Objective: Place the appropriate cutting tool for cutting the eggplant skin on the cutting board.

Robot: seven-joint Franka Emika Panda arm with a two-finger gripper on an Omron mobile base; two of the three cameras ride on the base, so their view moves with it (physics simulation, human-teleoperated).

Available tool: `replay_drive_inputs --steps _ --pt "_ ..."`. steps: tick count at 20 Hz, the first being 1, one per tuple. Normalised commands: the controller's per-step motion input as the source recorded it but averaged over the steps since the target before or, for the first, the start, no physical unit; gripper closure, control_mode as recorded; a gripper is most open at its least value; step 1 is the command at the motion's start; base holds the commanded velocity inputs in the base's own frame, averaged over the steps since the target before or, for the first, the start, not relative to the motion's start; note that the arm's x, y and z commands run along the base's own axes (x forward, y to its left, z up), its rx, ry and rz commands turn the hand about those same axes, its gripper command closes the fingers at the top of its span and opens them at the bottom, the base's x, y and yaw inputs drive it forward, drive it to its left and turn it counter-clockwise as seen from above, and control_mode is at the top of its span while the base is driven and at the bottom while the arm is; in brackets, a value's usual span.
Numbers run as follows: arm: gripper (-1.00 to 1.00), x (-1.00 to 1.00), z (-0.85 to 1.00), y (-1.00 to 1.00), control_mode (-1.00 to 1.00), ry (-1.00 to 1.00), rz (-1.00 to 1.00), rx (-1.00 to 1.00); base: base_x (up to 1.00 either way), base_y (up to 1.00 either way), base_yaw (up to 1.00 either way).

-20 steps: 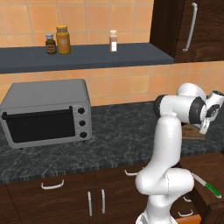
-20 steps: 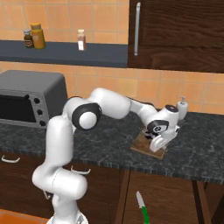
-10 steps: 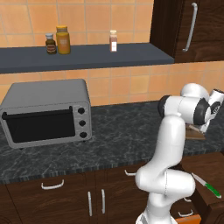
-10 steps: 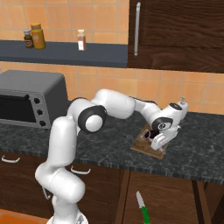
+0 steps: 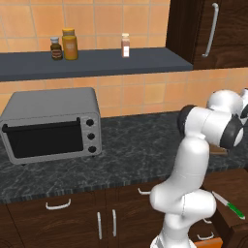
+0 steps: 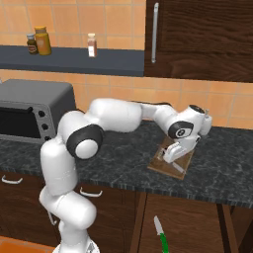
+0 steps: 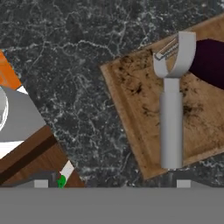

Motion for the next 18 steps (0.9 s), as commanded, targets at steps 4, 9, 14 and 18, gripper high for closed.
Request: replay_drive_inputs --steps 4,9,14,18 --pt "-1.0 -0.57 0.39 0.69 -1.0 0.03 0.0 -0.01 0.0 0.0 0.0" --pt "-1.0 -0.5 0.35 0.82 -1.0 0.06 0.0 -0.03 0.0 0.0 0.0" --pt "-1.0 -0.44 0.35 0.88 -1.0 0.05 0.0 -0.04 0.0 0.0 0.0" --pt "-1.0 -0.49 0.36 0.81 -1.0 0.02 0.0 -0.04 0.0 0.0 0.0"
